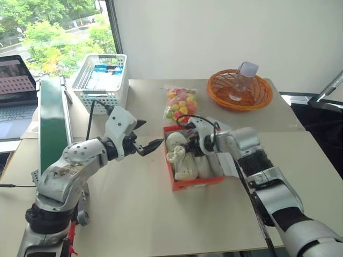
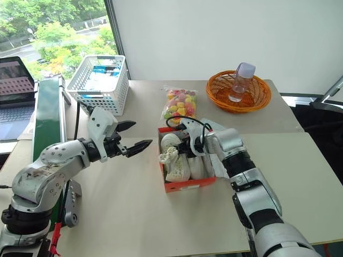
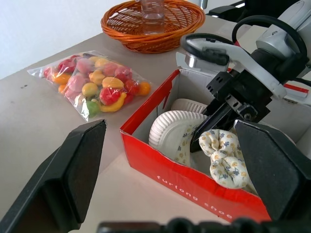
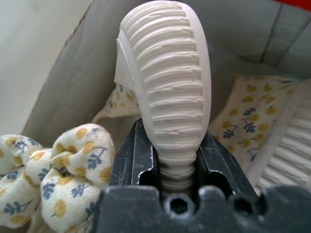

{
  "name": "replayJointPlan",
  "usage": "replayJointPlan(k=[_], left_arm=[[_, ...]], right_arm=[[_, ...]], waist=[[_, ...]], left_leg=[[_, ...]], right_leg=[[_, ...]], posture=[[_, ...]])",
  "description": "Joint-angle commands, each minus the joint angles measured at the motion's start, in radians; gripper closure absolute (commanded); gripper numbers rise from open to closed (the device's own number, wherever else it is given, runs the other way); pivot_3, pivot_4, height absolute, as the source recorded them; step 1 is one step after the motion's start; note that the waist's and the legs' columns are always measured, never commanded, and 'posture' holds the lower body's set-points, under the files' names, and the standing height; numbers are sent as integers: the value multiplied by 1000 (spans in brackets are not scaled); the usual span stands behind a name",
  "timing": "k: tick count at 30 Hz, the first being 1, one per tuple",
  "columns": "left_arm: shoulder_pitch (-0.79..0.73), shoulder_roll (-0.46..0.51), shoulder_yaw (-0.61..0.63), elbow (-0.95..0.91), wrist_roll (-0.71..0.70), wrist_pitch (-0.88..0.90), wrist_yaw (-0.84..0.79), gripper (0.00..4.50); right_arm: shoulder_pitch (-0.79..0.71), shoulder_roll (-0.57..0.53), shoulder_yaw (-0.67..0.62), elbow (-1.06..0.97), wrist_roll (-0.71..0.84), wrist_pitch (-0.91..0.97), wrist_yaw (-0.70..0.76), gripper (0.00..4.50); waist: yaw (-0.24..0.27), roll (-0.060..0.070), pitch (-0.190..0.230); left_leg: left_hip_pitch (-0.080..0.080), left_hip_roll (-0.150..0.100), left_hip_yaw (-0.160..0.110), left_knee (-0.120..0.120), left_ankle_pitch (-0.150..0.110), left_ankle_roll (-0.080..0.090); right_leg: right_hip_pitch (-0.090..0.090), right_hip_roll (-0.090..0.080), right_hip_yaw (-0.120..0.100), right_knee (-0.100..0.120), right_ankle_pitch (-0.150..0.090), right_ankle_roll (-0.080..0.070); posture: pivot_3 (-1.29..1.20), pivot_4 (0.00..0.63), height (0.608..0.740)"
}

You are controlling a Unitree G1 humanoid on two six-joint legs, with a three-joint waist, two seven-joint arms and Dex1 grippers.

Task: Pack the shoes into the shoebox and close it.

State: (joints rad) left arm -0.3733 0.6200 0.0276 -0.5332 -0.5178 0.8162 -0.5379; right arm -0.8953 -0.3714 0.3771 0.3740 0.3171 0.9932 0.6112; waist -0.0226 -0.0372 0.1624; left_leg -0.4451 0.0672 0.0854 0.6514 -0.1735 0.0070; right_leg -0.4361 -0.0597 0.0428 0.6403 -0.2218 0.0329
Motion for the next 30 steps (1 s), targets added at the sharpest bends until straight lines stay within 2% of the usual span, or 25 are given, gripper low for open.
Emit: replayJointPlan(k=[1,4,10,17,19,20,26,28,30], left_arm=[[-5,-4,18,-29,-12,3,7,0],[-13,-6,9,-20,-12,2,1,0],[-45,-16,-15,9,-3,-6,-13,0],[-66,-6,-35,32,3,-10,-45,0],[-67,-2,-40,34,4,-9,-55,0],[-68,0,-44,36,5,-11,-62,0],[-73,0,-70,50,12,-16,-90,0],[-75,-2,-75,54,13,-18,-97,0],[-80,-3,-85,65,15,-23,-107,0]], right_arm=[[49,-75,89,-95,-127,-20,-11,4042],[73,-125,161,-169,-174,-17,23,4042],[96,-166,209,-244,-226,-24,51,4042],[126,-171,181,-288,-235,-5,70,4042],[128,-177,174,-295,-241,-4,72,3100],[127,-177,159,-299,-237,2,74,2880],[115,-185,82,-358,-201,66,101,635],[100,-182,14,-395,-158,127,117,45],[80,-174,-81,-442,-102,200,123,45]], waist=[[9,0,0],[15,0,0],[25,-1,0],[30,-1,0],[31,-1,0],[32,-1,0],[32,-1,0],[32,-1,0],[32,-1,0]], left_leg=[[0,0,0,0,0,0],[0,0,0,0,0,0],[0,0,0,0,0,0],[0,0,0,0,0,0],[0,0,0,0,0,0],[0,0,0,0,0,0],[-1,0,0,0,0,0],[-1,0,0,0,0,0],[-1,0,0,0,0,0]], right_leg=[[0,0,0,0,0,0],[0,0,0,0,-1,0],[0,0,0,0,-1,0],[0,0,0,-1,-1,0],[0,0,0,-1,-1,0],[0,0,0,-1,-1,-1],[-1,0,0,0,-1,-1],[-1,0,0,0,-1,-1],[-1,0,0,0,-1,-1]], posture=[[0,150,740],[0,150,740],[0,150,740],[0,150,740],[0,150,740],[0,150,740],[0,150,740],[0,150,740],[0,150,740]])
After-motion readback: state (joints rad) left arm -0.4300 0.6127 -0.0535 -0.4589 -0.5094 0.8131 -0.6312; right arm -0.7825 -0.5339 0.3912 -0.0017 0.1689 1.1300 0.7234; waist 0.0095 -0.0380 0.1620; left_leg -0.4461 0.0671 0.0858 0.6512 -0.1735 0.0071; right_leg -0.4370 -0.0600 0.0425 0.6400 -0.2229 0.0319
